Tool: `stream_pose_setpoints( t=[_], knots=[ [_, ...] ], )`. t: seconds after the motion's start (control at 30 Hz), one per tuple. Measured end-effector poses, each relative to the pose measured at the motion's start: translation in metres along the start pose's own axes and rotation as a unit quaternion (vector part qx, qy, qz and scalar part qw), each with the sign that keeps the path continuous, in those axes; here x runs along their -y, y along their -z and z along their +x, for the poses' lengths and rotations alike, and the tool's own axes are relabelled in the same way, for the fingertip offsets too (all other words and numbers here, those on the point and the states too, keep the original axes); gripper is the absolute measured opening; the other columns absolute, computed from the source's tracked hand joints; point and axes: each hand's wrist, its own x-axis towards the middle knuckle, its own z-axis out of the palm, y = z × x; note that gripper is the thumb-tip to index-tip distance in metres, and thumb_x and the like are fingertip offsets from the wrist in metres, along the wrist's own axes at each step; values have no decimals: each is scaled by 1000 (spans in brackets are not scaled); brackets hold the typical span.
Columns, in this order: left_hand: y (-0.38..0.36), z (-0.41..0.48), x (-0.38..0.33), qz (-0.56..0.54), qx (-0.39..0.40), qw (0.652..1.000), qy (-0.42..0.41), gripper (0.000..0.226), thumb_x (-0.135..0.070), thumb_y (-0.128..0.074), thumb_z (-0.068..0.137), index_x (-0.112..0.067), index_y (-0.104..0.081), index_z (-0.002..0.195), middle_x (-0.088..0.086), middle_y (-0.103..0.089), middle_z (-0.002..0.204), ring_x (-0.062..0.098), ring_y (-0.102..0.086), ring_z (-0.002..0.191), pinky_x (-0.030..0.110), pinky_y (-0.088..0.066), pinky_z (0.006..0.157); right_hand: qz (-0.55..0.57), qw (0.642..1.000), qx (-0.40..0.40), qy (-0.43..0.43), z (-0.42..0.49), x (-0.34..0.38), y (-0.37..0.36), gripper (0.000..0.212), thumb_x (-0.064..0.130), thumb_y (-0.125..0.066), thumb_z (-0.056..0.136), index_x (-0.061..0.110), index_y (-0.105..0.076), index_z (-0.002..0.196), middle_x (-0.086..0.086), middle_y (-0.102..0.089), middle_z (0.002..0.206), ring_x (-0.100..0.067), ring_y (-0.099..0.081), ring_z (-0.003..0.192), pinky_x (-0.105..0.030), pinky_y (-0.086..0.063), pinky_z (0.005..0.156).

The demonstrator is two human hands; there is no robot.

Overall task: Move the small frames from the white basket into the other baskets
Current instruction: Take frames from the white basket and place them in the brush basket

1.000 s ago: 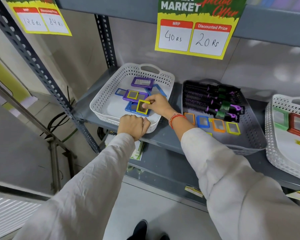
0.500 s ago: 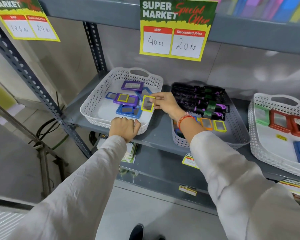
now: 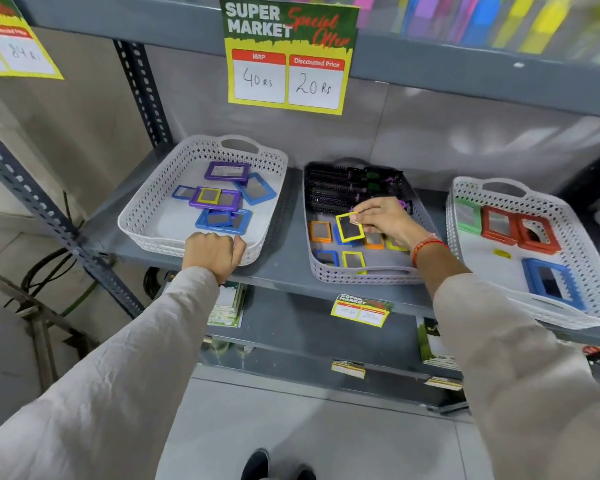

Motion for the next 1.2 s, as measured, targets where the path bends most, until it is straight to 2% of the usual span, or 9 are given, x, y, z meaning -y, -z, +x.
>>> stream_pose_setpoints(
  t=[0.13, 0.27, 0.33, 0.47, 0.7, 0.8, 0.93, 1.1, 1.2],
  knots=[
    [-1, 1, 1, 4, -6, 1000, -7, 41, -30, -29, 98, -14, -67, 99, 10, -73, 87, 28, -66, 81, 28, -39, 67, -53, 992, -114, -17, 5, -29, 31, 8, -3, -68, 82, -1, -64, 88, -8, -61, 71, 3, -59, 45, -8, -48, 45],
    [-4, 0, 1, 36, -13, 999, -34, 37, -29, -29, 97, -18, -61, 112, 7, -73, 90, 27, -66, 81, 27, -33, 65, -164, 960, -222, -51, 10, -48, 57, 6, 6, -73, 80, 10, -75, 77, -7, -62, 85, -10, -57, 79, -27, -51, 85],
    [-4, 0, 2, 54, -19, 997, -43, 36, -30, -28, 98, -18, -58, 114, 5, -72, 90, 25, -66, 81, 26, -33, 65, -179, 961, -189, -92, 6, -52, 58, 30, 5, -73, 79, 16, -66, 51, -10, -61, 75, -15, -49, 70, -24, -50, 66],
    [-4, -2, 2, 56, -22, 997, -40, 35, -30, -29, 98, -18, -58, 113, 5, -73, 89, 25, -66, 80, 26, -39, 66, -167, 971, -108, -133, -9, -58, 47, 29, -4, -68, 82, 12, -56, 60, -11, -59, 67, -15, -50, 49, -15, -46, 36],
    [-3, -2, 2, 56, -26, 997, -37, 37, -31, -26, 99, -18, -57, 115, 4, -73, 90, 24, -67, 81, 26, -47, 73, -167, 973, -60, -144, -11, -57, 38, 7, -6, -67, 83, -3, -65, 77, -11, -59, 63, -1, -52, 24, -10, -44, 32],
    [-2, -3, 2, 61, -20, 997, -38, 37, -30, -27, 99, -18, -57, 115, 4, -73, 90, 23, -67, 80, 26, -47, 73, -188, 969, -59, -147, -7, -59, 36, 21, 0, -72, 80, -8, -67, 99, -12, -65, 69, -7, -62, 40, -13, -50, 41],
    [-2, -2, 2, 47, -24, 998, -36, 37, -31, -27, 99, -18, -59, 113, 5, -73, 89, 24, -67, 80, 26, -46, 72, -277, 949, -68, -131, -5, -61, 34, 37, 13, -79, 76, -5, -68, 107, -17, -70, 107, -27, -67, 97, -30, -54, 87],
    [-1, -3, 2, 46, -27, 998, -33, 40, -32, -27, 99, -15, -62, 104, 5, -73, 86, 24, -66, 77, 27, -47, 72, -294, 945, -45, -135, -7, -54, 28, 26, 0, -71, 82, -10, -66, 105, -18, -70, 99, -20, -66, 65, -13, -58, 56],
    [-2, -1, 2, 35, -31, 999, -26, 40, -31, -28, 98, -14, -65, 101, 7, -73, 83, 25, -64, 71, 26, -44, 69, -326, 935, -56, -125, -4, -58, 29, 27, 0, -69, 82, -12, -66, 107, -24, -68, 112, -36, -68, 99, -37, -58, 88]
  ],
)
